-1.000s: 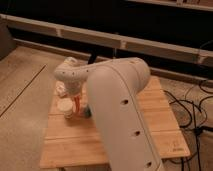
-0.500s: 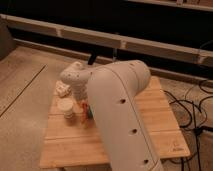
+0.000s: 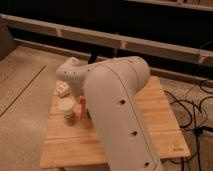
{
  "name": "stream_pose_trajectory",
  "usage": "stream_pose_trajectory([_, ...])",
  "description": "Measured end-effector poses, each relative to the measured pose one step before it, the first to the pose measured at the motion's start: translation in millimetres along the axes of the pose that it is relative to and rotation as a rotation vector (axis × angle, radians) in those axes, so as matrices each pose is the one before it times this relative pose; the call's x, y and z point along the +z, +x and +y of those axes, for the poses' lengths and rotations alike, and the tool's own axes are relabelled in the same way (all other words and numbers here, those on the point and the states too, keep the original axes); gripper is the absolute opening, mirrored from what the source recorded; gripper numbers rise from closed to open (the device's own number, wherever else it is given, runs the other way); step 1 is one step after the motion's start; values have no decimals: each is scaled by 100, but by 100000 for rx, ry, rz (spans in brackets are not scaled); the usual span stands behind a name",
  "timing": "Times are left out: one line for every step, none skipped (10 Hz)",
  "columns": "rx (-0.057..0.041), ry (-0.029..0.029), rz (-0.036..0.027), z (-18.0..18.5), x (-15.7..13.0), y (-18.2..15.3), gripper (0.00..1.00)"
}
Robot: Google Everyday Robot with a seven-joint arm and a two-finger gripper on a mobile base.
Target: Place the pepper in the ceramic cup
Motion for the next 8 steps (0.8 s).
stream_pose_trajectory([-203,-22,147,16,-111,540,0])
stream_pose_trajectory([194,-146,1228,-71,311,844,0])
stream_pose_trajectory([708,623,1193,-333,180,538,0])
stream_pose_trajectory([1322,715,1977,-355,235,628,0])
stream_pose_trajectory([783,783,706,-228,106,292,0])
stream_pose_trajectory([1006,397,-364,-167,-212,192,0])
stream_pose_trajectory([-557,-98,-4249,98,-875,-489,0])
stream_pose_trajectory([-1997,-584,-6277,430,-1471,-808,0])
